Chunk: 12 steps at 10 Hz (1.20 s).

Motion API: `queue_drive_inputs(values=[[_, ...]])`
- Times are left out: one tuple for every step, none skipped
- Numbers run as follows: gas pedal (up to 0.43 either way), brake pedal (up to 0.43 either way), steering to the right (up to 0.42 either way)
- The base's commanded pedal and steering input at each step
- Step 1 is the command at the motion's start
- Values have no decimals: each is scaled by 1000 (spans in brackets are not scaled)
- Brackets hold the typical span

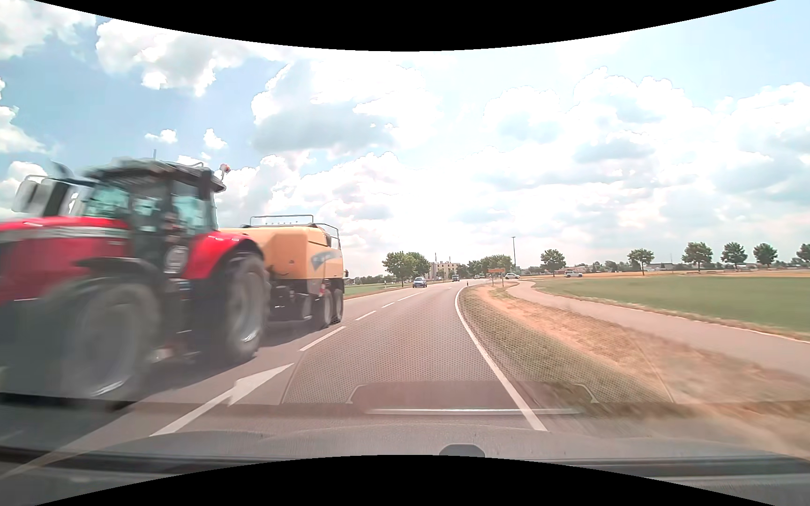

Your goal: Follow the waypoints while adhering to traffic rules and regulations

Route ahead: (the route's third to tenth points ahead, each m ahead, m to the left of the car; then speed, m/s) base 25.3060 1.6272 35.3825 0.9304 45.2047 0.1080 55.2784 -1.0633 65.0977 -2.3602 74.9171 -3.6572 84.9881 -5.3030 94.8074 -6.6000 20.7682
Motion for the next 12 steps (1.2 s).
queue_drive_inputs(values=[[87, 0, 10], [87, 0, 10], [87, 0, 9], [87, 0, 9], [87, 0, 10], [87, 0, 11], [87, 0, 12], [87, 0, 14], [87, 0, 14], [138, 0, 14], [138, 0, 14], [138, 0, 15]])
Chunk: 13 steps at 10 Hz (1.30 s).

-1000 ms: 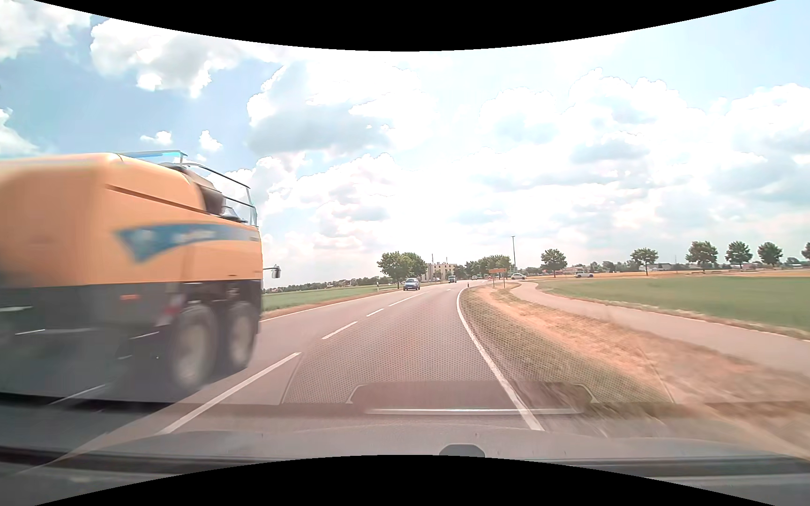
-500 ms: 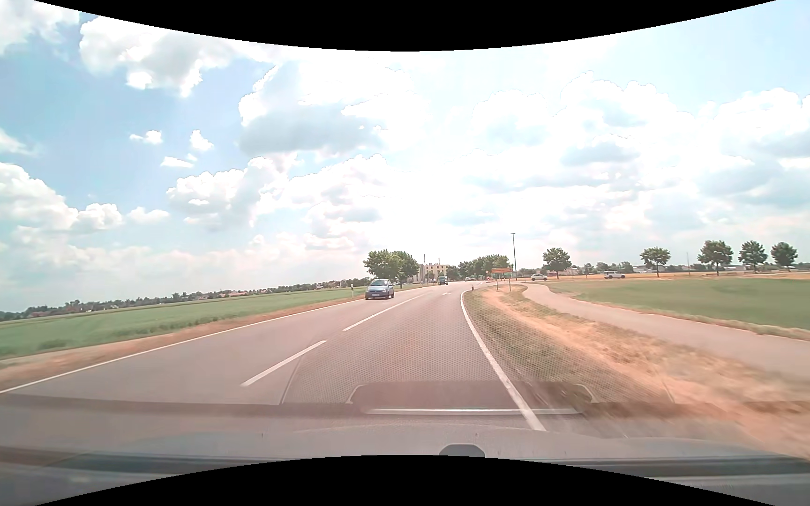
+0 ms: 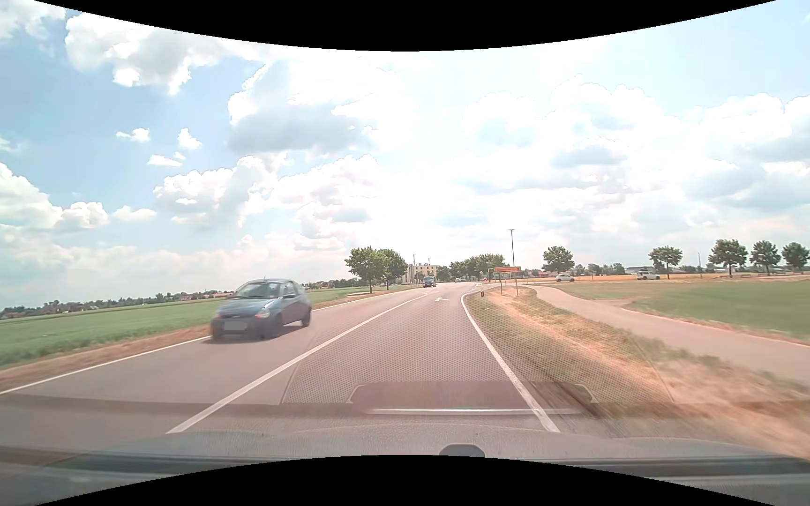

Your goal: Follow the waypoints while adhering to traffic rules and regulations

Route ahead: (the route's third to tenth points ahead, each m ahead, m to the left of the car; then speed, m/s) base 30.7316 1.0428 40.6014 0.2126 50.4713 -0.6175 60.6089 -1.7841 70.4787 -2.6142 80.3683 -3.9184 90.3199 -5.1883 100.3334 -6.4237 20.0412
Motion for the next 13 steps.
queue_drive_inputs(values=[[138, 0, 15], [138, 0, 16], [138, 0, 17], [138, 0, 17], [138, 0, 17], [138, 0, 17], [138, 0, 17], [138, 0, 16], [138, 0, 16], [138, 0, 16], [138, 0, 15], [130, 0, 15], [130, 0, 15]])
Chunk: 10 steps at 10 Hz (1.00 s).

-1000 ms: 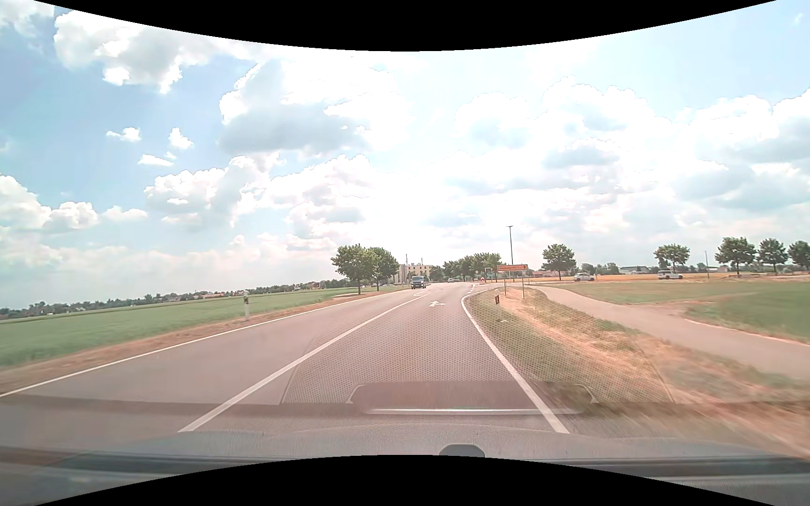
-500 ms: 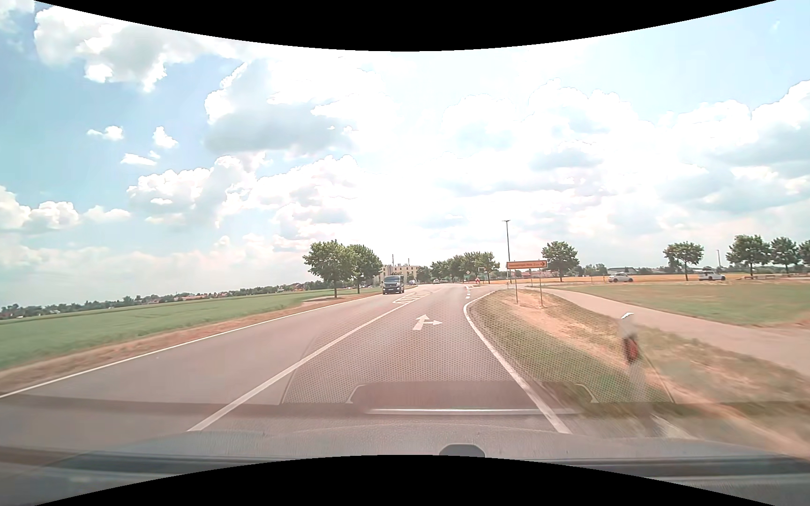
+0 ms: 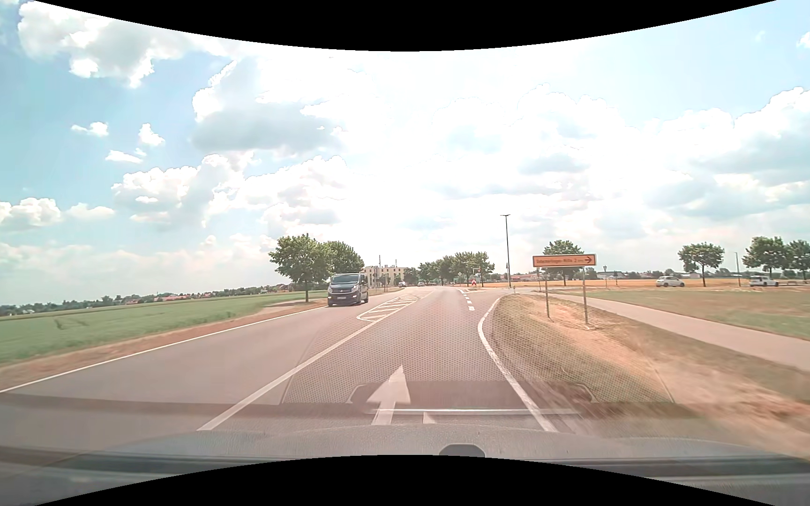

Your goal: Follow the waypoints while adhering to traffic rules and regulations

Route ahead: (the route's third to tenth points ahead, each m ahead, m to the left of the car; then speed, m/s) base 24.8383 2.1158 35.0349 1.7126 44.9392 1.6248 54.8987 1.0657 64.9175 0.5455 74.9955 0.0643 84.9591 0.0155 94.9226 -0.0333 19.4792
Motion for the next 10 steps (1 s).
queue_drive_inputs(values=[[130, 0, 15], [157, 0, 15], [197, 0, 15], [209, 0, 15], [209, 0, 14], [209, 0, 13], [209, 0, 12], [197, 0, 11], [197, 0, 10], [189, 0, 9]])
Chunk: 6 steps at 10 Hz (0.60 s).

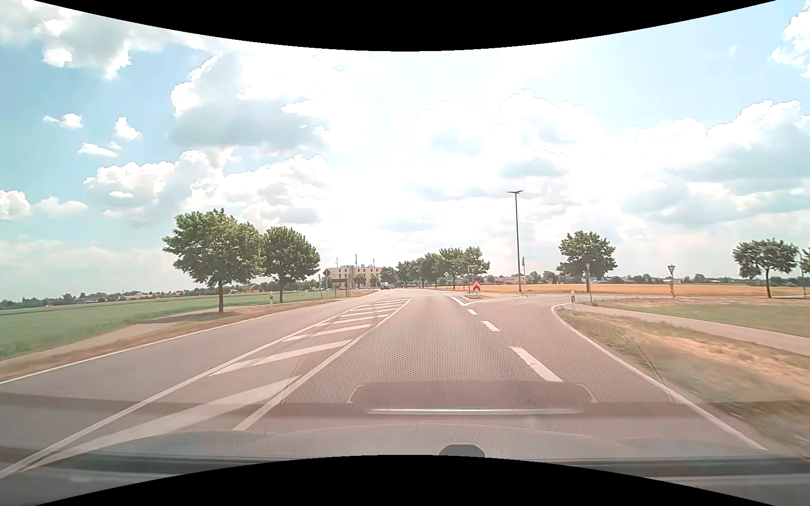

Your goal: Follow the waypoints while adhering to traffic rules and regulations

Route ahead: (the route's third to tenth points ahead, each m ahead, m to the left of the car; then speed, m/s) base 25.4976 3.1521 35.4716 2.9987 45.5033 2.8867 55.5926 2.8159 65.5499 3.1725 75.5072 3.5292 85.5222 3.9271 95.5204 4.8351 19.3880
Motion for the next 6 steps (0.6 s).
queue_drive_inputs(values=[[189, 0, 9], [177, 0, 8], [169, 0, 6], [157, 0, 5], [157, 0, 5], [157, 0, 4]])
